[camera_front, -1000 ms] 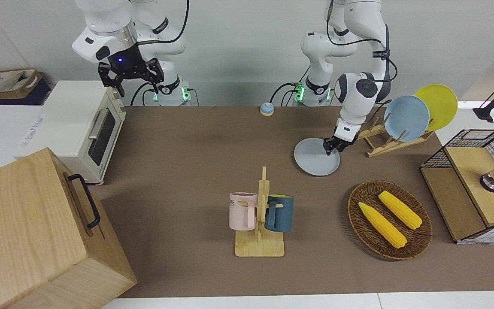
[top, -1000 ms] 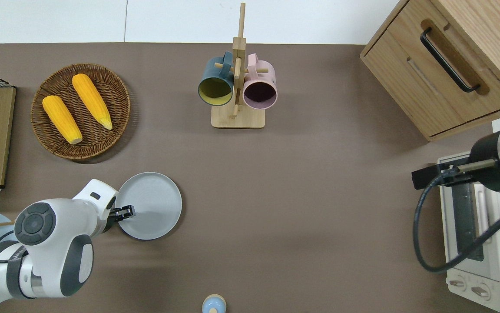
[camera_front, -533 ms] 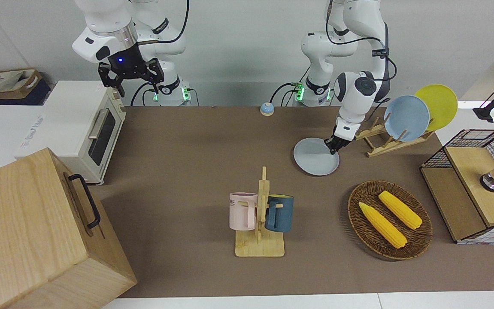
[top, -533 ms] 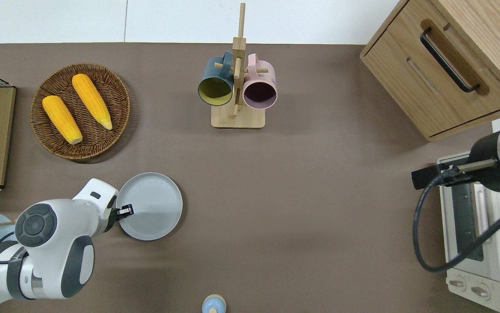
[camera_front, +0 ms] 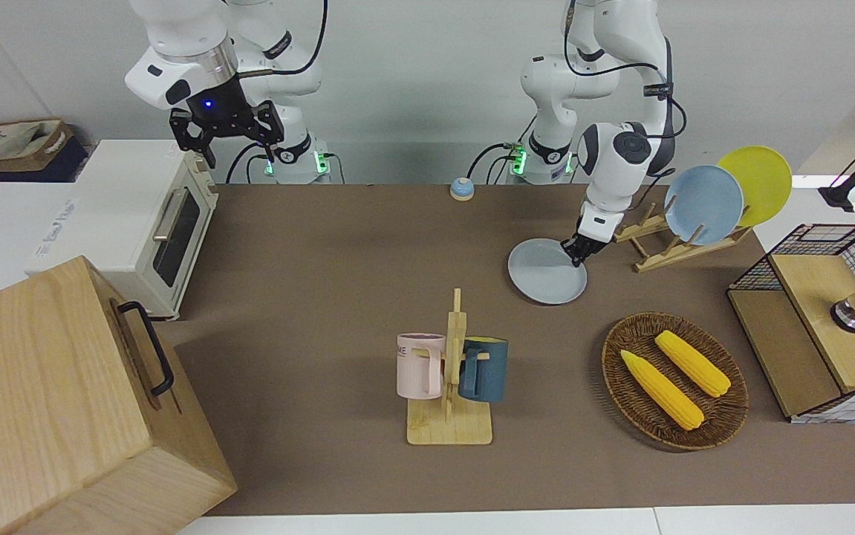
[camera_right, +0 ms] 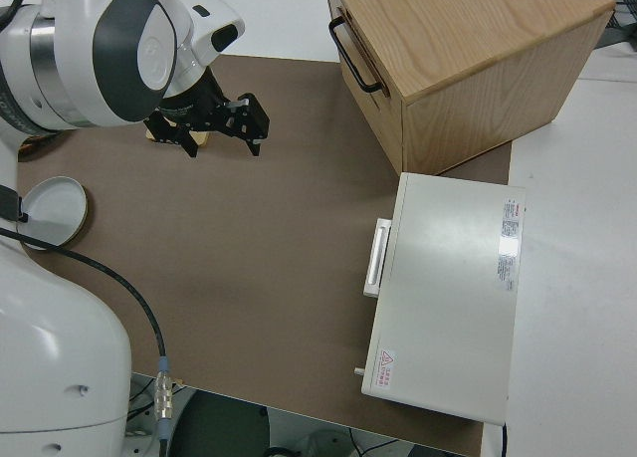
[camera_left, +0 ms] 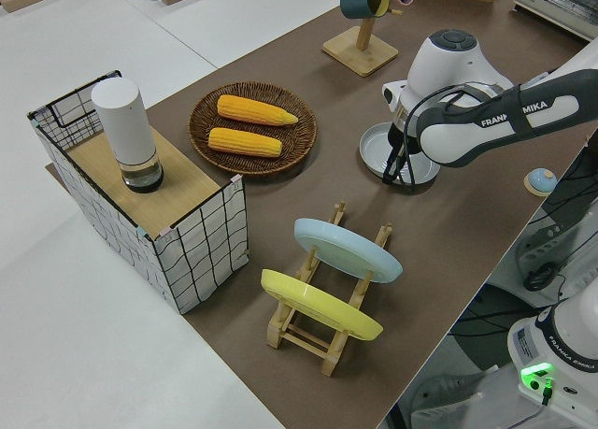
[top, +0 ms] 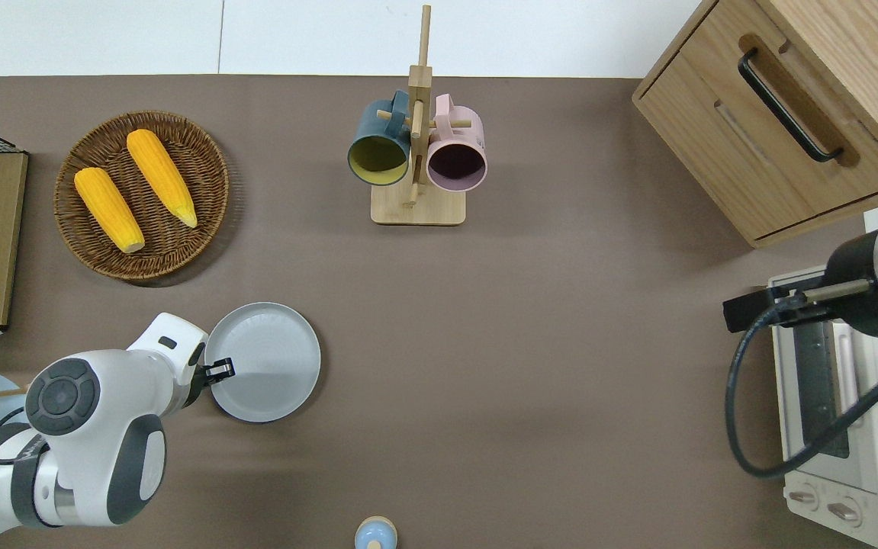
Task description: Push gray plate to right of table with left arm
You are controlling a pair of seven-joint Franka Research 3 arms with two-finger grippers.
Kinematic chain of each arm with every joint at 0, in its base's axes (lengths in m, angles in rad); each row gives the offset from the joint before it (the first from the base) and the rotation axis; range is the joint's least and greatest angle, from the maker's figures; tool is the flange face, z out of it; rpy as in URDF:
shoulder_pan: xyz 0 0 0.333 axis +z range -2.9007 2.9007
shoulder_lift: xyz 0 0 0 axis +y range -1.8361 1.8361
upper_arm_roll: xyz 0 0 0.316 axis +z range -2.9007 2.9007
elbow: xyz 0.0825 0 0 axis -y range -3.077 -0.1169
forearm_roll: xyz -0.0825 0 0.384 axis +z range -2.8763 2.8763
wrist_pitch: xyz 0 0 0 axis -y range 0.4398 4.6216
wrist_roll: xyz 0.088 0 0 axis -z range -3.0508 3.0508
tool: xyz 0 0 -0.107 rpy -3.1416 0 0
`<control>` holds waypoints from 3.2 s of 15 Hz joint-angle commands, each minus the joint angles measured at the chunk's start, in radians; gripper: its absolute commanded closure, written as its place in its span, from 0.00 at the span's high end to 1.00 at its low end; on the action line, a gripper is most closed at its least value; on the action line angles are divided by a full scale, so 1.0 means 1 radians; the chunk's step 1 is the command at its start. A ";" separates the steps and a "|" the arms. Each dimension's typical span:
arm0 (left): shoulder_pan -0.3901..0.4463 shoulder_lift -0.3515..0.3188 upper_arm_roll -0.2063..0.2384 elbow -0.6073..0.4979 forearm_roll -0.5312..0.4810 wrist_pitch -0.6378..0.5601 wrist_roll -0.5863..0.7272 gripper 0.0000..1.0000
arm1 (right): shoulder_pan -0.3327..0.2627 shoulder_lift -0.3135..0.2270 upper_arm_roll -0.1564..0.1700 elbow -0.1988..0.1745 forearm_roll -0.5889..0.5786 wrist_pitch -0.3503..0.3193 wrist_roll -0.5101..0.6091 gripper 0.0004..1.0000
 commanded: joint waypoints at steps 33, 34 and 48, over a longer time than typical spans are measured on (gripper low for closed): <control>-0.404 0.237 -0.082 0.228 0.015 -0.012 -0.757 0.00 | -0.020 -0.003 0.017 0.009 0.004 -0.016 0.013 0.98; -0.430 0.249 -0.082 0.260 0.015 -0.044 -0.798 0.00 | -0.020 -0.003 0.017 0.009 0.004 -0.016 0.013 0.98; -0.617 0.412 -0.082 0.507 0.052 -0.158 -1.109 0.00 | -0.020 -0.003 0.017 0.009 0.006 -0.016 0.013 0.98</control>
